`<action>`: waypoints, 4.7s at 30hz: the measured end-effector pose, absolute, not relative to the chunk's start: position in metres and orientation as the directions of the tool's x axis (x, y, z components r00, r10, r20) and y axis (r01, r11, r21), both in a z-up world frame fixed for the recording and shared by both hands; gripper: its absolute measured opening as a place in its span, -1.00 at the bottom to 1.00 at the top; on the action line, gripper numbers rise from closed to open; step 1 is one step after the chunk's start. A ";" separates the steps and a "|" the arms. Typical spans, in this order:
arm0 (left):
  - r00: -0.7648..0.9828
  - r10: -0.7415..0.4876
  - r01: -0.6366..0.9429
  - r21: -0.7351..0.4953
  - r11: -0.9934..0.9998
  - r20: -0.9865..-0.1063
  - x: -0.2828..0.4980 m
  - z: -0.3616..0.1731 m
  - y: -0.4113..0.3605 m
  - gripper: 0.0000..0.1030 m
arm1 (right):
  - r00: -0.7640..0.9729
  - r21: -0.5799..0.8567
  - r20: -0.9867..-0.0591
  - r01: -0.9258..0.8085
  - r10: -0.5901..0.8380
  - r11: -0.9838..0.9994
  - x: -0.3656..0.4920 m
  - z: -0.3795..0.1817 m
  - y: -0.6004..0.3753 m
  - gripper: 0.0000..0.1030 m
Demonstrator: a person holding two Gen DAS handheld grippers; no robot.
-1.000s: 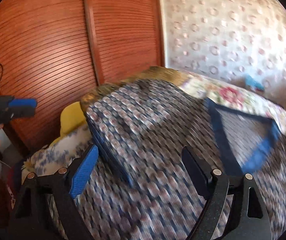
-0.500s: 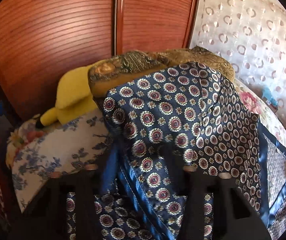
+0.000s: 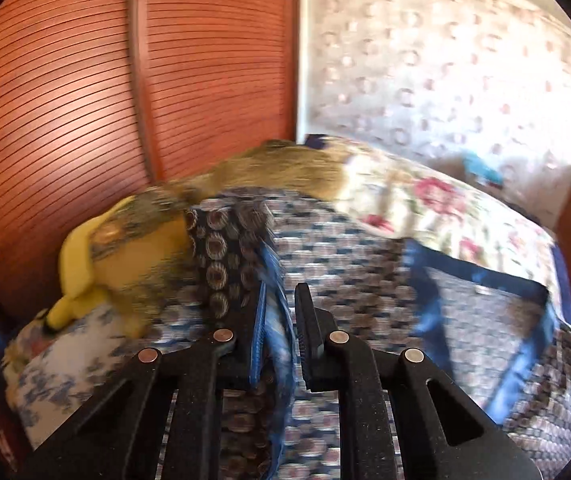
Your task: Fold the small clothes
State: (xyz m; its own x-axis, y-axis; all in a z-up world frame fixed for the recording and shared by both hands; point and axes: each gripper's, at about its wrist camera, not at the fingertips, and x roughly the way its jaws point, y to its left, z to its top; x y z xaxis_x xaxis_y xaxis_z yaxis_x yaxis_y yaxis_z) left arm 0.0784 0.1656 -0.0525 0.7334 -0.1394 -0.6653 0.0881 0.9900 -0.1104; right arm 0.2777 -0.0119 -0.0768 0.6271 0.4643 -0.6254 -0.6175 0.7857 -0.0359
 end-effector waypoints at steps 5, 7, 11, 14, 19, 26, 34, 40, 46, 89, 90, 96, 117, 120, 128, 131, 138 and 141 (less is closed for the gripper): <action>0.723 -0.161 0.115 -0.113 0.987 -0.672 0.093 -0.054 0.147 -0.41 | 0.644 -0.032 -0.629 -0.582 0.436 0.812 0.289 -0.072 -0.040 -0.25; 0.719 -0.167 0.125 -0.111 0.986 -0.674 0.100 -0.055 0.138 -0.41 | 0.645 -0.028 -0.627 -0.580 0.438 0.814 0.283 -0.067 -0.055 -0.25; 0.702 -0.177 0.147 -0.103 0.984 -0.690 0.119 -0.061 0.118 -0.41 | 0.634 -0.023 -0.643 -0.576 0.429 0.817 0.270 -0.065 -0.096 -0.12; 0.673 -0.196 0.172 -0.107 0.979 -0.713 0.140 -0.070 0.100 -0.41 | 0.622 -0.037 -0.677 -0.561 0.392 0.827 0.261 -0.075 -0.130 -0.12; 0.662 -0.190 0.177 -0.095 0.980 -0.725 0.173 -0.078 0.069 -0.41 | 0.632 -0.058 -0.714 -0.482 0.301 0.874 0.240 -0.098 -0.204 -0.12; 0.620 -0.188 0.220 -0.060 0.974 -0.762 0.211 -0.089 0.026 -0.41 | 0.654 -0.037 -0.728 -0.336 0.205 0.941 0.223 -0.107 -0.306 -0.02; 0.589 -0.170 0.240 -0.030 0.970 -0.790 0.228 -0.100 0.009 -0.41 | 0.684 -0.047 -0.727 -0.129 0.055 0.991 0.231 -0.097 -0.419 -0.02; 0.578 -0.159 0.242 -0.018 0.970 -0.800 0.234 -0.111 0.005 -0.41 | 0.647 0.026 -0.762 -0.026 0.036 0.999 0.248 -0.106 -0.472 -0.02; 0.605 -0.164 0.253 -0.007 0.967 -0.779 0.233 -0.114 0.001 -0.35 | 0.608 0.107 -0.790 0.008 0.080 0.994 0.265 -0.117 -0.494 -0.10; 0.588 -0.221 0.329 -0.020 0.944 -0.778 0.234 -0.119 -0.013 0.51 | 0.666 -0.004 -0.693 -0.387 0.276 0.922 0.234 -0.073 -0.346 -1.00; 0.587 -0.224 0.329 -0.023 0.944 -0.778 0.234 -0.119 -0.013 0.52 | 0.657 -0.002 -0.702 -0.388 0.275 0.922 0.234 -0.078 -0.343 -1.00; 0.588 -0.217 0.328 -0.015 0.944 -0.779 0.234 -0.118 -0.015 0.54 | 0.688 0.016 -0.678 -0.339 0.259 0.941 0.226 -0.074 -0.362 -0.99; 0.690 -0.315 0.331 -0.102 0.938 -0.652 0.180 -0.059 -0.011 0.54 | 0.604 0.079 -0.794 -0.016 0.073 0.997 0.274 -0.123 -0.470 -0.18; 0.704 -0.330 0.333 -0.119 0.935 -0.629 0.169 -0.050 -0.009 0.54 | 0.605 0.091 -0.793 -0.003 0.074 0.996 0.280 -0.121 -0.474 -0.54; 0.717 -0.313 0.318 -0.108 0.942 -0.622 0.156 -0.049 -0.005 0.54 | 0.713 0.043 -0.699 -0.039 0.058 0.998 0.275 -0.088 -0.465 -0.99; 0.721 -0.306 0.312 -0.103 0.945 -0.622 0.154 -0.050 -0.002 0.54 | 0.743 0.058 -0.658 -0.110 0.121 0.992 0.273 -0.068 -0.447 -0.99; 0.739 -0.295 0.289 -0.111 0.951 -0.606 0.153 -0.046 0.008 0.54 | 0.721 0.067 -0.634 -0.309 0.279 0.949 0.280 -0.032 -0.369 -0.99; 0.736 -0.293 0.283 -0.116 0.952 -0.610 0.158 -0.044 0.011 0.54 | 0.732 0.022 -0.636 -0.301 0.245 0.954 0.286 -0.023 -0.353 -0.78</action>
State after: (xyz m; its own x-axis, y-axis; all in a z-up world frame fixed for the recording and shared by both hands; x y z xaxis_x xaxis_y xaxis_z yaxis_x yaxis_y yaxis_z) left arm 0.1576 0.0111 -0.0443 0.7363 -0.2934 -0.6098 0.2829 0.9521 -0.1165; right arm 0.2856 -0.3531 -0.0234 0.7316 0.2452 -0.6362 -0.3006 0.9535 0.0218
